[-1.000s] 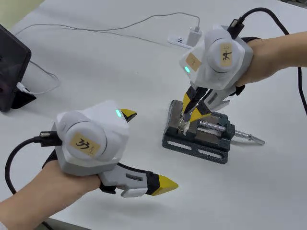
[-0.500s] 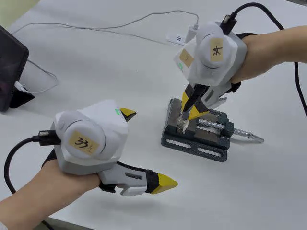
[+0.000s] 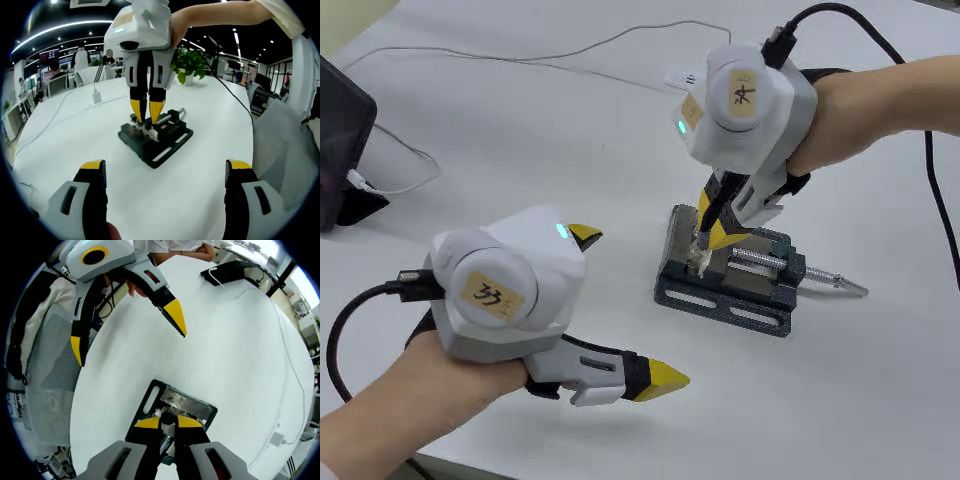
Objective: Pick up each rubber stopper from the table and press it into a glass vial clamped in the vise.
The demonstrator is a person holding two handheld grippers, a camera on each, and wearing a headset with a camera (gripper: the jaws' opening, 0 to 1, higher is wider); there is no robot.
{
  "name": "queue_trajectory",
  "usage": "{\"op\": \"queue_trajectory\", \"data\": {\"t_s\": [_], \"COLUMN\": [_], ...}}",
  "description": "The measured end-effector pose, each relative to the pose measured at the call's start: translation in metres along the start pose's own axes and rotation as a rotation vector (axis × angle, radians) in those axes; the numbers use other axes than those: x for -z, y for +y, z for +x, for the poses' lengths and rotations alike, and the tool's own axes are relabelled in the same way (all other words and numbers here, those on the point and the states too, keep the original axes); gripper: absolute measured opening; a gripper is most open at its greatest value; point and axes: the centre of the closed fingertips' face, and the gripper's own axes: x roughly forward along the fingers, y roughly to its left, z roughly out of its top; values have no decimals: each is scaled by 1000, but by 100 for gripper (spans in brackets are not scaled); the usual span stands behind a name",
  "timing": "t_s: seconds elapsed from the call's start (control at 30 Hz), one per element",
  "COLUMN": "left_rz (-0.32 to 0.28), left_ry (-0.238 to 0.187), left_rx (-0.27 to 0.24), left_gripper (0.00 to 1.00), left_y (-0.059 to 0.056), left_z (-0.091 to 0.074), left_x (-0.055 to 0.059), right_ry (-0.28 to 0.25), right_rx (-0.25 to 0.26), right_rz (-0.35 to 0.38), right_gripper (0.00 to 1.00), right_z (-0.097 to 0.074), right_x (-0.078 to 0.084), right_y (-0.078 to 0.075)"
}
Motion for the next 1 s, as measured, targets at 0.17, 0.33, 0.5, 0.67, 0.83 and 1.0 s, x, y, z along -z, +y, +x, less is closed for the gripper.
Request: {"op": "queue_trajectory", "data": {"t_s": [0.17, 0.33, 0.5, 0.67, 0.83, 1.0], "left_rz": [-2, -3, -1, 1, 2, 1], "left_ry": [-3, -5, -7, -4, -3, -2], "left_rx": [3, 7, 10, 13, 12, 12], "left_gripper": [99, 99, 98, 98, 98, 98], "left_y": [-1, -2, -3, -4, -3, -3], "left_z": [1, 3, 4, 4, 3, 3], "left_x": [-1, -2, -2, -2, -2, -2], "right_ry": [0, -2, -4, -6, -12, -13], "right_rx": [2, 8, 11, 23, 26, 25], "right_rz": [58, 113, 139, 116, 81, 53], "right_gripper": [3, 3, 4, 5, 6, 6], "right_z": [-1, -2, -1, -2, -2, -1], "right_x": [-2, -4, -3, -2, -3, -1], "right_y": [4, 8, 5, 6, 6, 2]}}
